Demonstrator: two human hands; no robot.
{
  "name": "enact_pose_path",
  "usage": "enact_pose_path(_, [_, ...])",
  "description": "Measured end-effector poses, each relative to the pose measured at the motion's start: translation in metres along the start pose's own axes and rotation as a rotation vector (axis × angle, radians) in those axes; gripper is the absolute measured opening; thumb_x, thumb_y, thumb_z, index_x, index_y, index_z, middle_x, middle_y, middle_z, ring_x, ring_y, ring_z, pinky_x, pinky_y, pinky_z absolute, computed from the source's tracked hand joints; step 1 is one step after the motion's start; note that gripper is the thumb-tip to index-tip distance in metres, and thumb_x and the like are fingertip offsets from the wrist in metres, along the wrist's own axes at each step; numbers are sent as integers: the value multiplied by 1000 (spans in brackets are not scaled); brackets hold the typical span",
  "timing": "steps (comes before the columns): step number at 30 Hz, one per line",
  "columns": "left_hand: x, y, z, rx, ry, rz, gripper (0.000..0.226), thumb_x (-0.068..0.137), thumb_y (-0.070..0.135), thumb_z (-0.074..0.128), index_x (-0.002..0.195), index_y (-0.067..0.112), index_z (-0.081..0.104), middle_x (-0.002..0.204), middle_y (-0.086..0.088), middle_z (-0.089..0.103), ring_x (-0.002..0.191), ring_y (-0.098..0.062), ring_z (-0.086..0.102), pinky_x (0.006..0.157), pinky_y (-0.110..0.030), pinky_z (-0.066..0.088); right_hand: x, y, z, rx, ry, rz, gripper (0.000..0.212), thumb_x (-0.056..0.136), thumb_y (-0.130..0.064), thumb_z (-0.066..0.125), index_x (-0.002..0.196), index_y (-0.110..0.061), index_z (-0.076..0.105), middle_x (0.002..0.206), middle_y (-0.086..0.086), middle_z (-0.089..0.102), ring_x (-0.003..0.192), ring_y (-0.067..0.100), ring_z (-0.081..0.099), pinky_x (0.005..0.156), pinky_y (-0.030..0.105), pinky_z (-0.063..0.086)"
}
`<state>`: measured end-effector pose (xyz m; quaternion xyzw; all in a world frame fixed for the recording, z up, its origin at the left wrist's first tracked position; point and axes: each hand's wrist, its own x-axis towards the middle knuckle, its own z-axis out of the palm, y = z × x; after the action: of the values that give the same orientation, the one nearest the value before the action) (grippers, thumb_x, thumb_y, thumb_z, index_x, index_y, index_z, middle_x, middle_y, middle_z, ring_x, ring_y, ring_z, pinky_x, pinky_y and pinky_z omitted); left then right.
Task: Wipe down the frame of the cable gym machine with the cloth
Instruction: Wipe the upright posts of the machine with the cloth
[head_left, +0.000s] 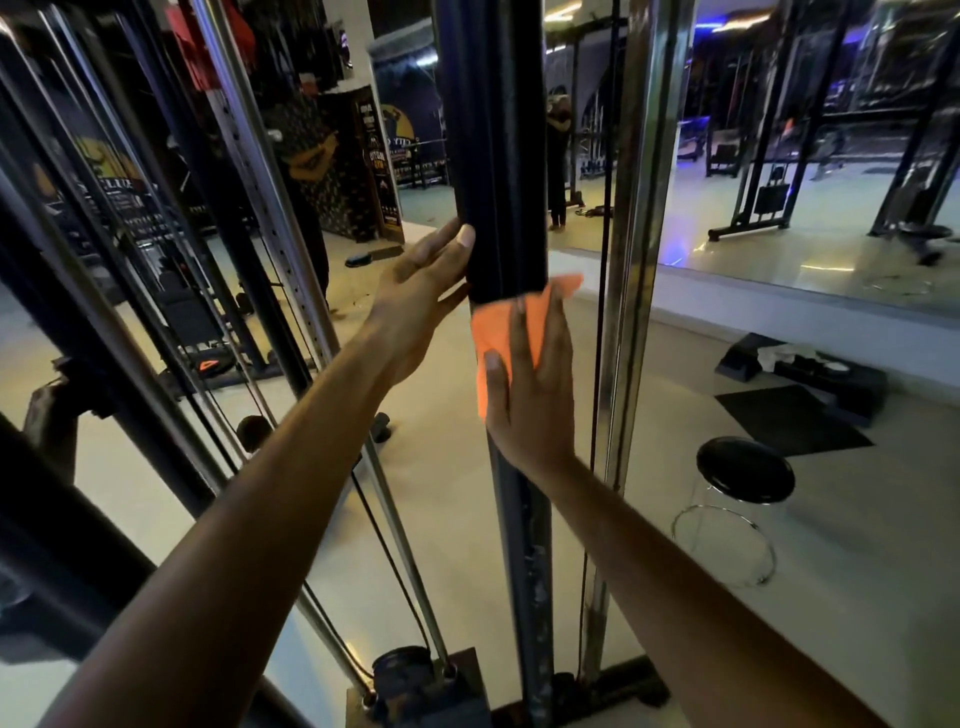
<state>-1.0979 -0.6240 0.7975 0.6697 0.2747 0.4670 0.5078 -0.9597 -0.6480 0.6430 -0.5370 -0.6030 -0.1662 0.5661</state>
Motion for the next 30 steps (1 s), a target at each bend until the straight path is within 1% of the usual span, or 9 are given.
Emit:
enact_pose_path(3, [-7,-18,0,9,-21,-14,60,109,39,63,163,21,44,156,5,60,143,-9,56,123,-37,44,-69,20,8,11,-97,79,68,115,-35,51,170,-21,13,182,16,-1,167,38,16,119,62,44])
enact_pose_path(5, [-9,-24,1,15,-21,-29,60,109,39,62,163,21,44,156,5,60,144,-10,56,124,-38,43,-78,21,10,26,-116,113,69,115,-36,48,171,-22,11,182,13,-2,166,38,18,116,63,47])
enact_pose_path(9, [-8,-24,-2,24,-28,-50,59,109,42,63,162,21,47,154,3,62,144,-14,57,124,-43,43,-18,-1,0,85,-53,87,69,115,-40,41,172,-24,6,182,13,-5,166,36,16,119,64,43])
enact_pose_path(13, [-8,-26,1,16,12,-73,69,105,47,67,163,20,44,159,-2,57,144,-18,56,124,-46,43,25,-9,-4,73,12,31,68,115,-37,46,171,-23,9,180,21,3,166,38,16,126,60,35])
enact_pose_path(17, [-16,-35,3,61,-38,-65,62,109,45,61,162,17,46,158,-2,58,148,-19,52,127,-50,38,-36,17,9,14,-40,10,71,115,-37,48,171,-26,5,180,22,3,166,39,16,123,61,38])
enact_pose_path(21, [-27,-43,10,85,-41,-55,53,113,40,54,160,16,48,157,-1,59,148,-17,52,128,-50,36,-91,29,13,30,-128,74,78,115,-35,49,173,-34,-3,181,21,3,167,40,14,120,63,42])
enact_pose_path(26, [-28,-44,13,86,-27,-84,50,115,37,49,157,11,50,151,-4,63,144,-21,56,127,-52,38,-10,4,1,143,-50,57,68,113,-33,50,169,-21,12,180,22,3,167,39,14,124,63,38])
enact_pose_path(28, [-29,-45,14,81,-12,-87,50,114,39,49,149,4,54,136,-2,69,134,-20,62,125,-55,40,15,0,-2,139,-19,19,66,114,-34,49,168,-20,14,179,23,4,166,40,14,127,60,34])
enact_pose_path(30, [-32,-46,18,116,-4,-84,52,115,40,46,152,3,50,136,-2,68,135,-20,61,125,-52,41,4,10,2,104,-24,-36,69,114,-35,50,169,-22,10,179,25,5,167,40,13,127,59,33])
